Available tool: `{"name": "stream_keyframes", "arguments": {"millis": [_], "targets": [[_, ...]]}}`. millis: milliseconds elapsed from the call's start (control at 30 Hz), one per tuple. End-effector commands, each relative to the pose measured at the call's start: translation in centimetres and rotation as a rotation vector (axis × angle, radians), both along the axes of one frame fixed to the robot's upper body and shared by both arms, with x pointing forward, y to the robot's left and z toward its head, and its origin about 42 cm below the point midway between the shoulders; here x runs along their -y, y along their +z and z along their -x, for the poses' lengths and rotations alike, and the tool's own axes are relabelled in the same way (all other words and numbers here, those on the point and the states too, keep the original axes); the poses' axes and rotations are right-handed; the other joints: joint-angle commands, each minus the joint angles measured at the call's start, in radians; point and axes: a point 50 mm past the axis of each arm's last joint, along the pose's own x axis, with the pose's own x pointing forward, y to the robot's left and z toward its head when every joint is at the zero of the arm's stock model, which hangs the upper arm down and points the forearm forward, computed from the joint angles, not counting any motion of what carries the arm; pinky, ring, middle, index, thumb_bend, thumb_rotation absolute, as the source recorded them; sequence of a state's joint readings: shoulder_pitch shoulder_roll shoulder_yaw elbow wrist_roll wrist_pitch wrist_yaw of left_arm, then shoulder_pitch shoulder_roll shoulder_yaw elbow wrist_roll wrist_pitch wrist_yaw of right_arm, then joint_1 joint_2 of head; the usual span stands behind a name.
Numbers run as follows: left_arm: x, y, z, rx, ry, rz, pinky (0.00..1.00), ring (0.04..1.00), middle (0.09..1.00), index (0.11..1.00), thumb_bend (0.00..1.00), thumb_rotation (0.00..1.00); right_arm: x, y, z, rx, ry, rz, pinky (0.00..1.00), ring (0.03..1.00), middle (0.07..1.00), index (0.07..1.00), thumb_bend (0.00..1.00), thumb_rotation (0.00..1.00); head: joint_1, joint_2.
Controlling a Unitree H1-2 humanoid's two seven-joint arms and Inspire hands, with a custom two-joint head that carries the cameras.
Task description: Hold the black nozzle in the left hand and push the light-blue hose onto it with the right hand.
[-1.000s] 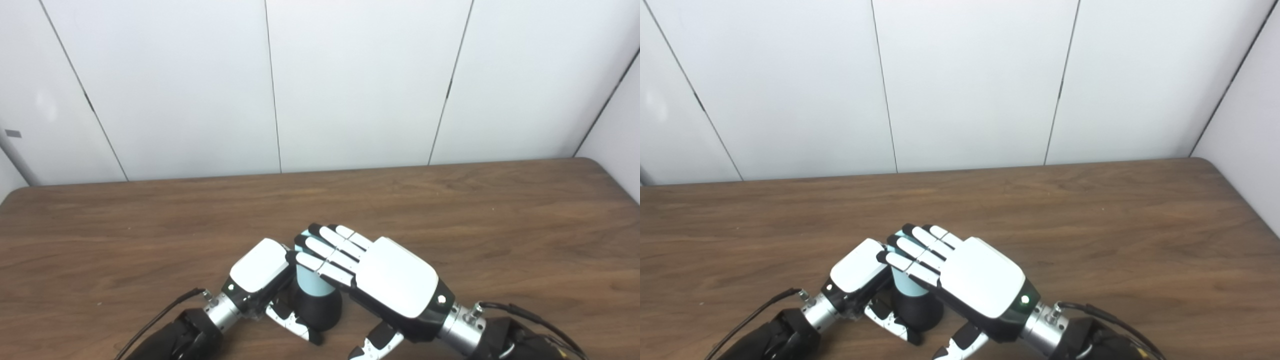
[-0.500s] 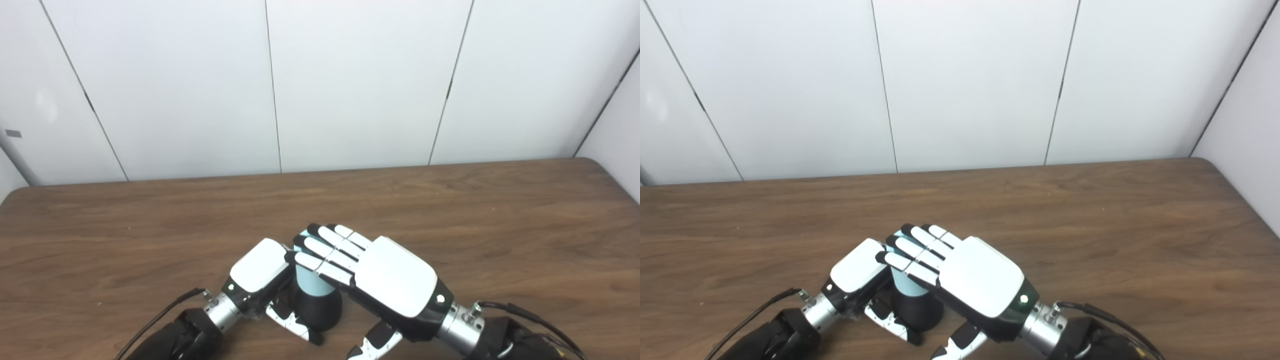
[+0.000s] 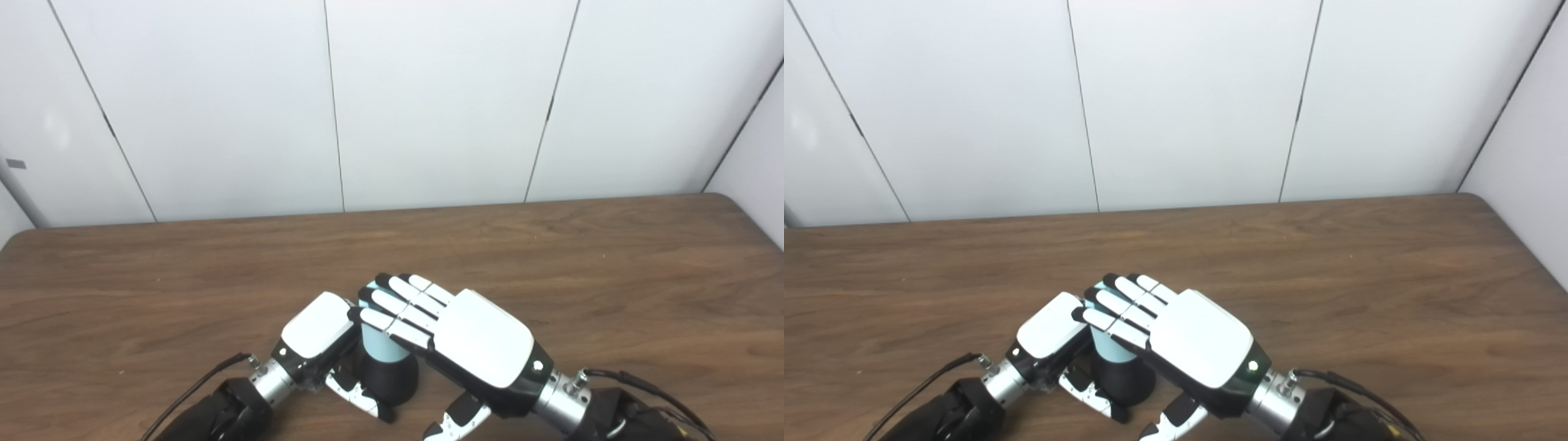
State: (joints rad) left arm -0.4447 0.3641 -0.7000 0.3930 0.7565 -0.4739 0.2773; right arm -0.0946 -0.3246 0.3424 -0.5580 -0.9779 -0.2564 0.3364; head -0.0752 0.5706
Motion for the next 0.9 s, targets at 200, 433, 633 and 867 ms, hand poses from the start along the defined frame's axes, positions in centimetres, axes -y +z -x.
{"name": "stream_keyframes", "arguments": {"millis": [200,433,633,867], "targets": [[1.05,-6.76,5.16,-0.209,0.008,-0.028,0.09,0.145,0.471,0.482,0.52,0.0,0.52,-2.99,0.43,-0.124,0.0,0.126,0.94,0.953,0.947,0.909,0.88,0.85,0.0,0.001],[1.13,-6.67,5.15,-0.206,0.007,-0.022,0.09,0.142,0.471,0.482,0.52,0.0,0.49,-3.29,0.46,-0.133,0.0,0.132,0.92,0.946,0.949,0.91,0.89,0.85,0.001,0.001],[1.16,-6.64,5.17,-0.208,0.008,-0.017,0.09,0.138,0.471,0.482,0.52,0.0,0.45,-3.4,0.55,-0.149,0.005,0.122,0.93,0.948,0.946,0.904,0.88,0.85,0.002,0.003],[1.17,-6.63,5.19,-0.207,0.007,-0.02,0.09,0.133,0.471,0.482,0.52,0.0,0.38,-3.55,0.65,-0.153,0.008,0.128,0.92,0.943,0.94,0.905,0.89,0.85,0.003,0.003]]}}
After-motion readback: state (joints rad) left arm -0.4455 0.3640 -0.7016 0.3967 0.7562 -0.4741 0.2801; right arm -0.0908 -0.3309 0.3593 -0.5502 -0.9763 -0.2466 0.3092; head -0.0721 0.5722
